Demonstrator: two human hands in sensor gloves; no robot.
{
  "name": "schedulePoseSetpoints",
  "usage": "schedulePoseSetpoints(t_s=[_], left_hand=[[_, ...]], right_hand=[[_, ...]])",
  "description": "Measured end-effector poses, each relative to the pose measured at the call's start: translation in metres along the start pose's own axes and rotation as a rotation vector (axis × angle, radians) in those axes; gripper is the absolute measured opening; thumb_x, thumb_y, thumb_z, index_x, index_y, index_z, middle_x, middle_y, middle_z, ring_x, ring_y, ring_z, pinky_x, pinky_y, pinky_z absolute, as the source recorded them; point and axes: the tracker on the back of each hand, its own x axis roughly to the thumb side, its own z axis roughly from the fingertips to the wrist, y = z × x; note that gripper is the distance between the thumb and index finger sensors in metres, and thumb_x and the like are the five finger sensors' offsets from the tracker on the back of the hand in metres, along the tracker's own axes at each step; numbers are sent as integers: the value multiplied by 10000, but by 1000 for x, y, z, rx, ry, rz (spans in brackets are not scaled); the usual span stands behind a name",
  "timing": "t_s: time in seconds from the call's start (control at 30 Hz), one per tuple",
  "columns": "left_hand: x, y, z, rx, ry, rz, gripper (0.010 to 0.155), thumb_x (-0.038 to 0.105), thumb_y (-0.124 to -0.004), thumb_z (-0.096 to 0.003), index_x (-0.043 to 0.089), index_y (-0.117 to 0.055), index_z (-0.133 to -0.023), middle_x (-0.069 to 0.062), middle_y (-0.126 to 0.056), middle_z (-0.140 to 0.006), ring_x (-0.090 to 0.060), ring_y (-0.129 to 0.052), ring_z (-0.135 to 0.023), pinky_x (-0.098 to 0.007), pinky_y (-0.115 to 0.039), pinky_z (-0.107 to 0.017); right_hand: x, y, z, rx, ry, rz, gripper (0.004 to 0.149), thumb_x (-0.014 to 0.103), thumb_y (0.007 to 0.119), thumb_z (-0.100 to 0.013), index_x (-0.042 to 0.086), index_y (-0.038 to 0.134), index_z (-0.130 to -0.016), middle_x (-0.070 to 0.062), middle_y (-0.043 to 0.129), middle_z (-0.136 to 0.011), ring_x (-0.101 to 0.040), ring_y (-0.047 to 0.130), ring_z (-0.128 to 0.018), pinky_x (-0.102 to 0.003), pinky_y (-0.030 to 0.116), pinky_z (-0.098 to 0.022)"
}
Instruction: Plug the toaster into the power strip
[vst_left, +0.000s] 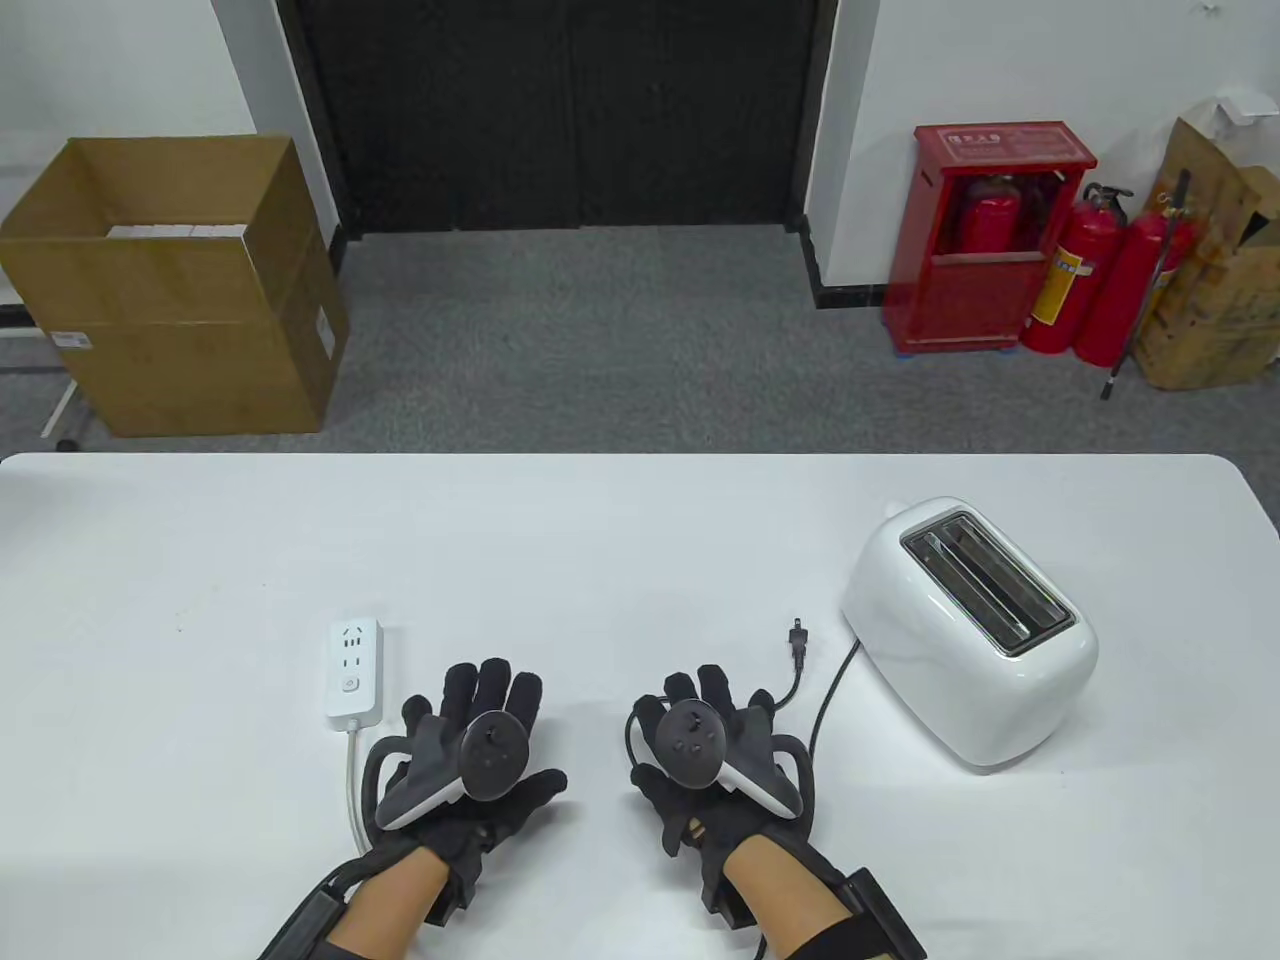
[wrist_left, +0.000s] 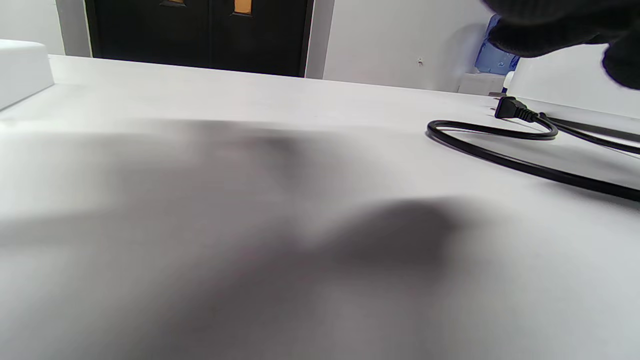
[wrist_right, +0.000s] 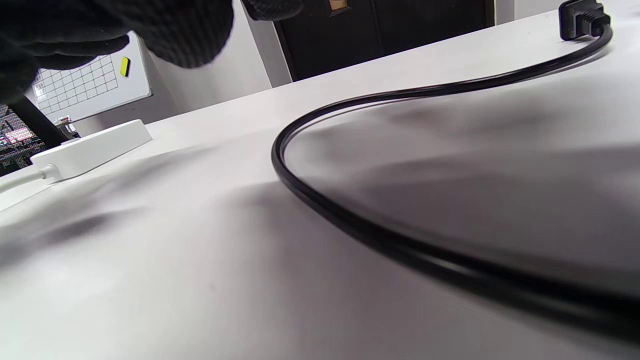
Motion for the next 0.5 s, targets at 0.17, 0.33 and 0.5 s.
schedulePoseSetpoints(t_s=[0.17,0.33,0.5], left_hand=[[0,0,0,3,3,-2,924,702,-609,-428,289,-153,-1117,-98,-136,-1211,-458,-129,-1116,-789,-219,-640],[-2,3,2,48,13,-41,926,724,-619,-417,312,-182,-1122,-81,-215,-1227,-436,-233,-1151,-784,-287,-679],[-11,13,5,127,15,-74,932,767,-621,-397,340,-231,-1128,-49,-309,-1241,-401,-349,-1177,-740,-355,-734]], right_hand=[[0,-2,1,-7,-2,-19,695,517,679,-443,327,431,-1064,-47,316,-1187,-366,95,-1056,-737,123,-625],[0,-1,1,-4,0,-15,694,517,678,-443,327,431,-1064,-48,317,-1187,-367,96,-1055,-737,124,-625],[-1,-2,1,-7,6,-26,694,515,678,-443,324,433,-1065,-50,315,-1187,-368,92,-1055,-737,121,-625]])
